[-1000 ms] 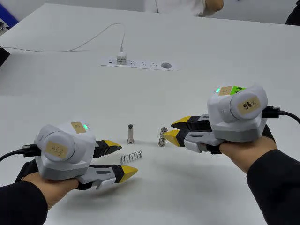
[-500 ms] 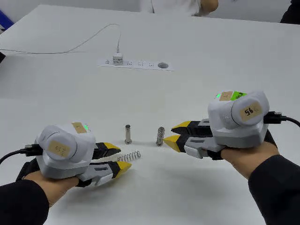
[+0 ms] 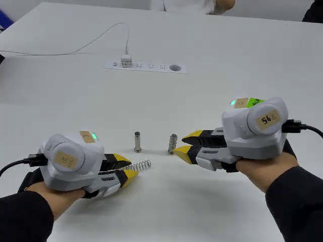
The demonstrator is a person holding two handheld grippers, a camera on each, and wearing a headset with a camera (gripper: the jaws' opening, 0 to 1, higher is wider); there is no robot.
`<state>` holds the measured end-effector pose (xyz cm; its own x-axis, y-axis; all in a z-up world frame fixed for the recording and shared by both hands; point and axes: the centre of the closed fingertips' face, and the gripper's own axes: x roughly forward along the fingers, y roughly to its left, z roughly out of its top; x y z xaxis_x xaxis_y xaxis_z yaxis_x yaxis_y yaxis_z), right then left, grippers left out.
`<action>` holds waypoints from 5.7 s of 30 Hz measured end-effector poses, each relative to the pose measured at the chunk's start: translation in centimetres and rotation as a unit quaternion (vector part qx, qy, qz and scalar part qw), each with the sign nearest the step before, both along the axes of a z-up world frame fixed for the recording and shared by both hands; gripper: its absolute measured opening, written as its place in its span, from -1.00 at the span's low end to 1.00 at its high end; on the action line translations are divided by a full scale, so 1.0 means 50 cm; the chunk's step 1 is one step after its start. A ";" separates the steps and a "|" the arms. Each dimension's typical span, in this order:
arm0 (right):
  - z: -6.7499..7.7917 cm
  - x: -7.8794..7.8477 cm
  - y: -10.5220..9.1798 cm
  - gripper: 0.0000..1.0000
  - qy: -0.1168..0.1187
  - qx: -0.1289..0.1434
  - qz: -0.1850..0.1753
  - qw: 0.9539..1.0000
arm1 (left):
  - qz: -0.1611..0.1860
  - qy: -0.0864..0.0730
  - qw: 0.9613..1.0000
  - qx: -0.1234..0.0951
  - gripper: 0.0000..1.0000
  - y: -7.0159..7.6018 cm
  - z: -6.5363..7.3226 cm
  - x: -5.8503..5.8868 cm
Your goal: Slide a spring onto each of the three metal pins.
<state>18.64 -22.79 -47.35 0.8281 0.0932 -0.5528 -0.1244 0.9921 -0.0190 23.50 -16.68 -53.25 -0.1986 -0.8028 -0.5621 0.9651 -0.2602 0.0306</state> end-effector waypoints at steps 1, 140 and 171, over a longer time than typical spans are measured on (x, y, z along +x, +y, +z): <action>0.000 0.000 0.001 -0.61 0.000 0.001 0.000 1.000 | -0.001 -0.002 1.000 0.001 -0.67 0.000 -0.001 0.000; 0.112 0.086 0.105 -0.77 -0.032 -0.008 0.140 0.990 | -0.019 0.050 0.997 -0.059 -0.19 0.024 0.090 -0.046; 0.074 0.182 0.059 -0.76 -0.006 -0.021 0.110 0.994 | 0.021 0.056 0.997 -0.050 0.21 0.035 0.077 -0.019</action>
